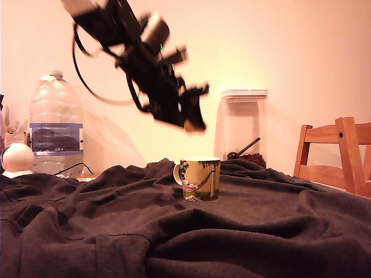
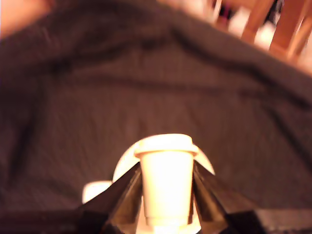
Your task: Pick up the coffee capsules from the table one by one and drop them inside the nearest coffee cup
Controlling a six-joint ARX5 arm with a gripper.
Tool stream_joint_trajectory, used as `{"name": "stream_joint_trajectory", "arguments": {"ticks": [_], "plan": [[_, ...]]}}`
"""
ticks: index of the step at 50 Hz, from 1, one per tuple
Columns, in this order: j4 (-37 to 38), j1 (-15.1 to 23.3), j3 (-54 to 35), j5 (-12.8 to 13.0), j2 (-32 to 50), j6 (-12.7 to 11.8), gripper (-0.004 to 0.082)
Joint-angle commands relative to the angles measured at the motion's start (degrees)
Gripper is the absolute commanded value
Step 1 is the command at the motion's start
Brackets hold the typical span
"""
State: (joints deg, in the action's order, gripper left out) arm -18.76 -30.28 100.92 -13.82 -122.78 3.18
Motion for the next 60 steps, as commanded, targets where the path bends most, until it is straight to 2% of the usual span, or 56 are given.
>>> {"name": "stream_joint_trajectory", "arguments": {"ticks": [1,11,36,39,45,47,49,60], "plan": [[-0.7,0.2,1.9,-0.4,-2.4,-0.1,0.0214],[-6.6,0.4,6.2,-1.2,-5.6,-0.1,0.0214],[-7.9,0.4,6.2,-1.2,-6.1,-0.1,0.0227],[-7.9,0.4,6.2,-1.2,-6.1,-0.1,0.0289],[-7.9,0.4,6.2,-1.2,-6.1,-0.1,0.0521],[-7.9,0.4,6.2,-1.1,-6.1,-0.1,0.0575],[-7.9,0.4,6.2,-1.0,-6.1,-0.1,0.0593],[-7.8,0.4,6.2,-0.9,-6.1,-0.1,0.0579]]}}
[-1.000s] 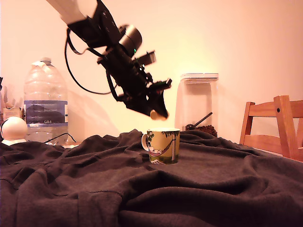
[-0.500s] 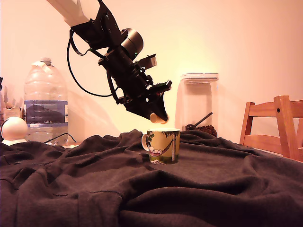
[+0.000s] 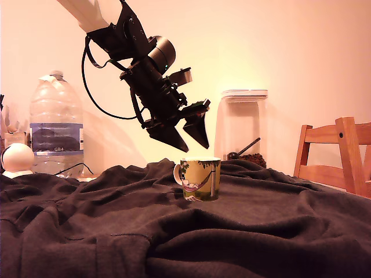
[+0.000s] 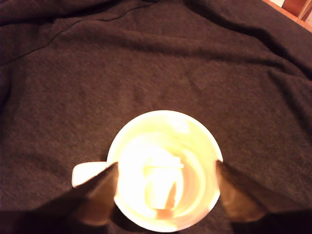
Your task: Pick up the coffee capsules from the table one by one and drop them inside the nearest coffee cup
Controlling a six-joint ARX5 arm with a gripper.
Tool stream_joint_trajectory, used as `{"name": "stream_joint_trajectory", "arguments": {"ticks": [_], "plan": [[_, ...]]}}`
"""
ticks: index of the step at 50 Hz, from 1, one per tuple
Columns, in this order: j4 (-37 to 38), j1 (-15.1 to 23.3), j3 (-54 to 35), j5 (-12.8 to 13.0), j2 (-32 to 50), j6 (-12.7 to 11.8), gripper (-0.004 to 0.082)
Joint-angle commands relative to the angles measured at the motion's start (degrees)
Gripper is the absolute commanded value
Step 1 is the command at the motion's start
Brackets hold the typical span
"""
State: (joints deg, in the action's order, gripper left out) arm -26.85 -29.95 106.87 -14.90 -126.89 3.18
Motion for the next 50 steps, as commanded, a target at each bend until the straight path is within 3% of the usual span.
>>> {"name": "stream_joint_trajectory", "arguments": {"ticks": [1,5,12,14,36,50], "plan": [[0.3,0.1,0.3,0.2,-2.0,0.0,0.0568],[0.3,0.1,0.3,0.1,-1.9,0.3,0.0454],[0.3,0.2,0.3,0.3,-0.6,1.4,0.0039],[0.5,0.2,0.3,0.4,-0.1,1.4,-0.0034],[5.0,0.9,-3.8,2.0,9.3,3.5,-0.0019],[15.4,3.5,-20.2,2.3,22.9,3.1,-0.0019]]}}
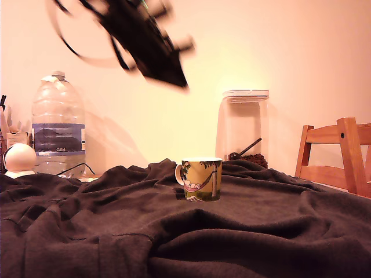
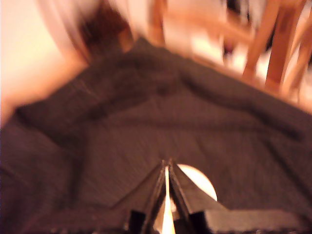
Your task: Pick up the coffee capsules from the table one by one and drop them inside the nearest coffee cup
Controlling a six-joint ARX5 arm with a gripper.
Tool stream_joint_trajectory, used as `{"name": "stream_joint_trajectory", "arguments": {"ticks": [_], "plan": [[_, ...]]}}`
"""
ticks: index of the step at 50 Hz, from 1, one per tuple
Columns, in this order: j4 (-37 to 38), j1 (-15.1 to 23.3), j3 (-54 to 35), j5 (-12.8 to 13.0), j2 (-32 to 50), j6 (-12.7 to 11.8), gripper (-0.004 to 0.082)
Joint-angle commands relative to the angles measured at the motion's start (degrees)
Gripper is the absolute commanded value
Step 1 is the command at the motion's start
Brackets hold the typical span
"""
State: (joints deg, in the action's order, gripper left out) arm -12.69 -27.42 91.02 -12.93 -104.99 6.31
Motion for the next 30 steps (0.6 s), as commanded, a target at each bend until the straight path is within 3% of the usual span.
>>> {"name": "stream_joint_trajectory", "arguments": {"ticks": [1,12,30], "plan": [[2.0,1.2,-5.6,0.4,2.0,-0.3,-0.0019],[7.3,4.1,-20.2,1.9,14.4,-0.5,-0.0019],[9.8,7.9,-34.7,2.1,28.1,-2.5,-0.0019]]}}
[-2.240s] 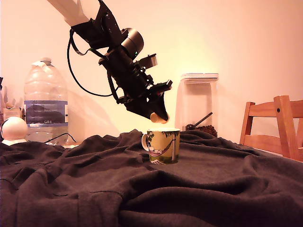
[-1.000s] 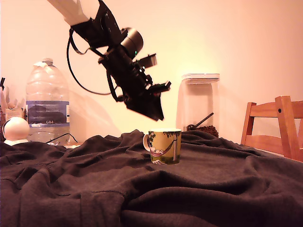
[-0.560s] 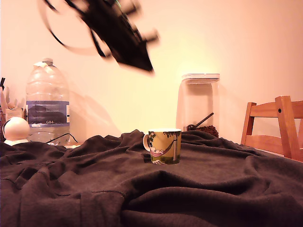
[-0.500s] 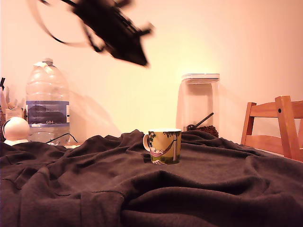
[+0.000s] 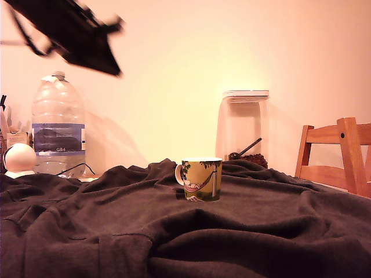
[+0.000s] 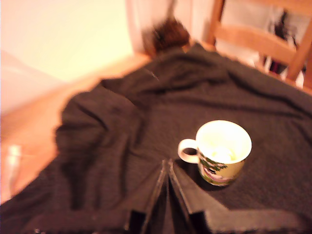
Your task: Pick up the coffee capsules from the table one by one and drop them inside the nearest coffee cup
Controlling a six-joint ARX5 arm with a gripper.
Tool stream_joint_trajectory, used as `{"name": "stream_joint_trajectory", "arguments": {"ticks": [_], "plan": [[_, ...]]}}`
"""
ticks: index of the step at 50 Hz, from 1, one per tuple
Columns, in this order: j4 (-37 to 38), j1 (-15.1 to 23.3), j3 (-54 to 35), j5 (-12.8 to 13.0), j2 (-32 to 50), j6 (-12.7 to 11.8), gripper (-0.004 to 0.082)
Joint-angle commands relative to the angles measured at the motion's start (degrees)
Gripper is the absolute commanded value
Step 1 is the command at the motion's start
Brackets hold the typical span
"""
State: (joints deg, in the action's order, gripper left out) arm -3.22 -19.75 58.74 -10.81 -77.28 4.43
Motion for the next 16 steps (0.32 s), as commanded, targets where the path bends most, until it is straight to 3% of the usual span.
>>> {"name": "stream_joint_trajectory", "arguments": {"ticks": [1,16], "plan": [[0.3,0.3,-2.9,0.0,0.9,-0.6,-0.0019],[0.3,0.4,-4.8,-0.1,2.8,-1.4,-0.0019]]}}
